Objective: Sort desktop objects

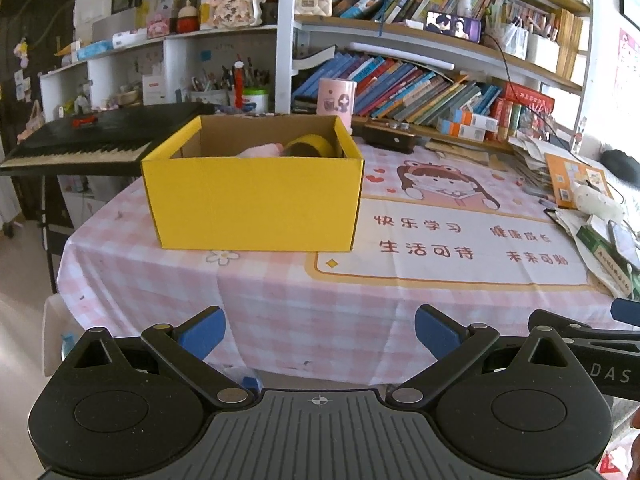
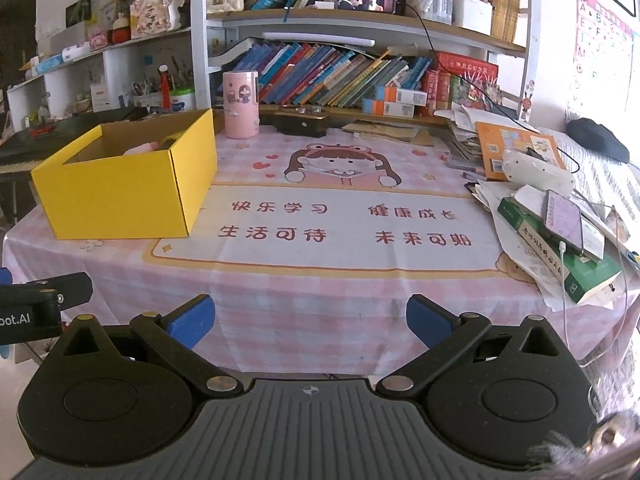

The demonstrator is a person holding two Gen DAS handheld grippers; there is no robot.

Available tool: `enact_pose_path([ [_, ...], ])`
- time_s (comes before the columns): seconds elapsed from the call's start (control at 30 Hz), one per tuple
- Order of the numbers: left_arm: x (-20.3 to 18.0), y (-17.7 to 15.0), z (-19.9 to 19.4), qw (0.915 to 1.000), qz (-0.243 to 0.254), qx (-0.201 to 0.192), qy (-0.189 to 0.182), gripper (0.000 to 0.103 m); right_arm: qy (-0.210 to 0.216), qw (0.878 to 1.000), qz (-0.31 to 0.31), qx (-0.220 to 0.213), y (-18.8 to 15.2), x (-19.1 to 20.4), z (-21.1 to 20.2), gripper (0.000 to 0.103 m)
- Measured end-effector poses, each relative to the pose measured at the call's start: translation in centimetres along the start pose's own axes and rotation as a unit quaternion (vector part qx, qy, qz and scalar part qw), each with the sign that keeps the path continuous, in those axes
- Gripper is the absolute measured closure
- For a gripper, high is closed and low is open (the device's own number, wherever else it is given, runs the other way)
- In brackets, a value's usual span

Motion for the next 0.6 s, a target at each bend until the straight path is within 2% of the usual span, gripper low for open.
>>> enact_pose_path([
  [0.6, -0.48, 0.19, 0.45, 0.9999, 0.007, 0.007, -0.008, 0.0, -0.003, 1.0, 0.002, 0.003, 0.04, -0.04, 0.22, 0.0],
])
Point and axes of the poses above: each gripper's, at about its wrist camera, not at the fingertips, and z roughly the way its jaws point, x to its left, y to its top, the point moved 5 cm from there along z, roughly the way its jaws point, and after that the axes turned 4 degrees about y, right-handed, at the moved point
